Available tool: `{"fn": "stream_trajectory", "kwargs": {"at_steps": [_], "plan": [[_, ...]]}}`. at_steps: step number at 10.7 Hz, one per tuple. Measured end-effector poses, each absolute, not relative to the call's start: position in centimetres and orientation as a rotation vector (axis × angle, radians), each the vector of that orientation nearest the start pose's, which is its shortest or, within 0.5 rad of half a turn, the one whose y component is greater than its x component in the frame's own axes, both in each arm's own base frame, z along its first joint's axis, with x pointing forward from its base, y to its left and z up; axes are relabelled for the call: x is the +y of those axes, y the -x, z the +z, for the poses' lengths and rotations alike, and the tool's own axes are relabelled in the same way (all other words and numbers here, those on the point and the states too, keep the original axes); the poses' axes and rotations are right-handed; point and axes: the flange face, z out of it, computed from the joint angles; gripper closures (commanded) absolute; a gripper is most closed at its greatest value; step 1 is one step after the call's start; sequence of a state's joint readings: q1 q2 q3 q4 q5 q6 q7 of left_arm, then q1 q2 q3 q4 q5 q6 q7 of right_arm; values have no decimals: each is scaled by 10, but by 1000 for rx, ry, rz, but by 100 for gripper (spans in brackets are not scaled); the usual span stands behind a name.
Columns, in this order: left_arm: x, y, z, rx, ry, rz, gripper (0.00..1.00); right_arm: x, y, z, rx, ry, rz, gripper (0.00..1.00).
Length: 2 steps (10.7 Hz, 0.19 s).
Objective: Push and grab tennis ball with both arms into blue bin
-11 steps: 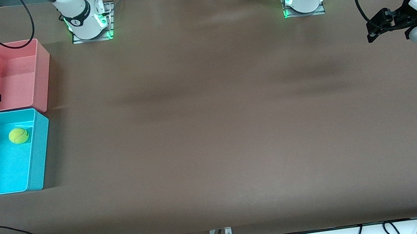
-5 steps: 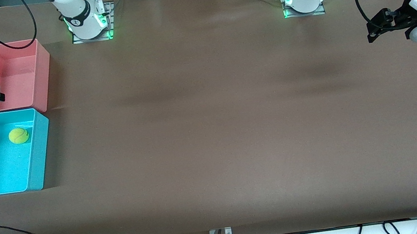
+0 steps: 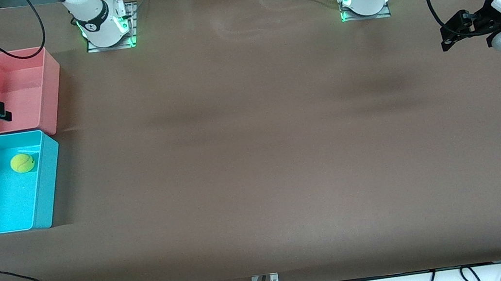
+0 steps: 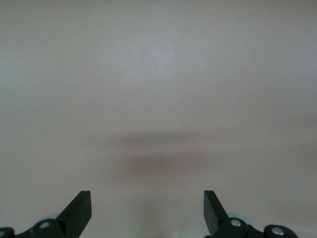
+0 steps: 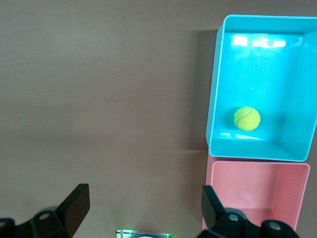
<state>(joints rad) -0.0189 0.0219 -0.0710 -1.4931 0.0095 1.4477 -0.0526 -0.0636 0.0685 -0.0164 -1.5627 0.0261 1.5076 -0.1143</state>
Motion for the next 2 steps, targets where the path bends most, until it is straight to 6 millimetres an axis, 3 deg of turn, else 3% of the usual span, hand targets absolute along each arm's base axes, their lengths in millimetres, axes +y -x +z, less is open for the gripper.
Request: {"fn": "stream_trajectory", "kwargs": {"at_steps": [2], "plan": [[-48,-547,638,57,3127,104,0,-42,-565,584,-52,3096,188,0]]}}
